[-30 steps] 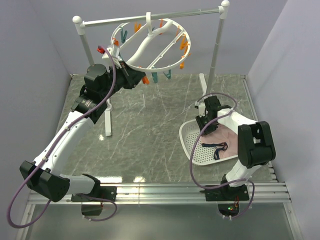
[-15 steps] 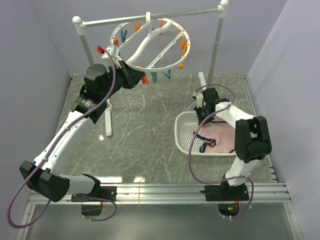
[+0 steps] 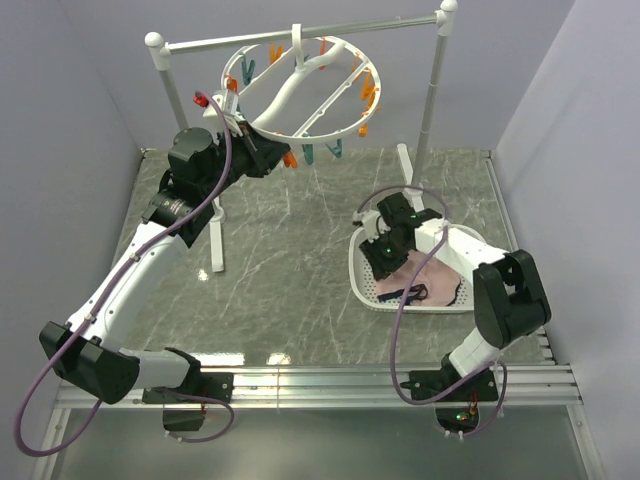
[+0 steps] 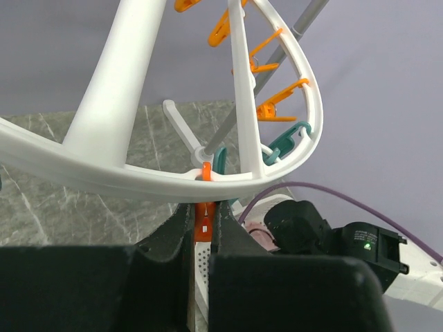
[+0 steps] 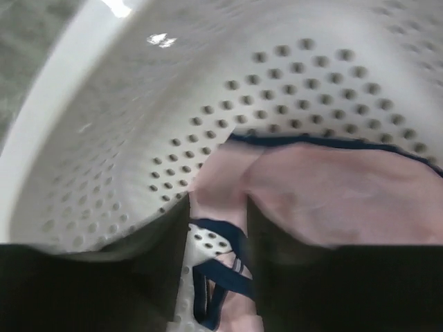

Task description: Clip the underwear to the hanger

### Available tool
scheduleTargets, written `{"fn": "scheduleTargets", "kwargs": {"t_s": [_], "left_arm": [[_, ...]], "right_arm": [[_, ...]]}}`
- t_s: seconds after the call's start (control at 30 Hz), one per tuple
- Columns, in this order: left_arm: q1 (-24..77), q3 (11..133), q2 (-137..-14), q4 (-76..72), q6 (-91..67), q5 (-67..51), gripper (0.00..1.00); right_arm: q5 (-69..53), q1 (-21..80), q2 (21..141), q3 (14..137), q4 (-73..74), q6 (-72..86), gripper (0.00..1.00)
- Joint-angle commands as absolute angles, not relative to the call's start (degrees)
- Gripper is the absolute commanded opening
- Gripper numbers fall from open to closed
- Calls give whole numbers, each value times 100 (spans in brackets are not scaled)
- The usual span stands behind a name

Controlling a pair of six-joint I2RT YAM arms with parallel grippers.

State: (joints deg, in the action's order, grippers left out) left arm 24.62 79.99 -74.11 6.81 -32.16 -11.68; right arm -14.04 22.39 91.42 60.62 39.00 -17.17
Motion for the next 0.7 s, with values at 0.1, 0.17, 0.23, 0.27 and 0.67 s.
{"fn": "scheduleTargets", "kwargs": {"t_s": [0.1,0.17,0.23,0.27,0.67], "left_arm": [[2426,8139,-7409,519,-3155,-1081,0],[2417,8121,-7418,519,-3155,-1090,0],[2417,8121,-7435,510,-3164,-1099,0],[2408,8112,-7436,510,-3173,-1107,0],[2355,8077,-7400,545,-3173,-1107,0]], "right_arm": [[-1863,2207,9185,6319,4158,-2283,71],[-1951,2066,9053,6389,4070,-2600,72],[-2108,1873,8991,6556,4017,-3162,72],[-2162,1829,8983,6609,3938,-3355,70],[-3410,1468,9869,7198,3980,-5992,58]]}}
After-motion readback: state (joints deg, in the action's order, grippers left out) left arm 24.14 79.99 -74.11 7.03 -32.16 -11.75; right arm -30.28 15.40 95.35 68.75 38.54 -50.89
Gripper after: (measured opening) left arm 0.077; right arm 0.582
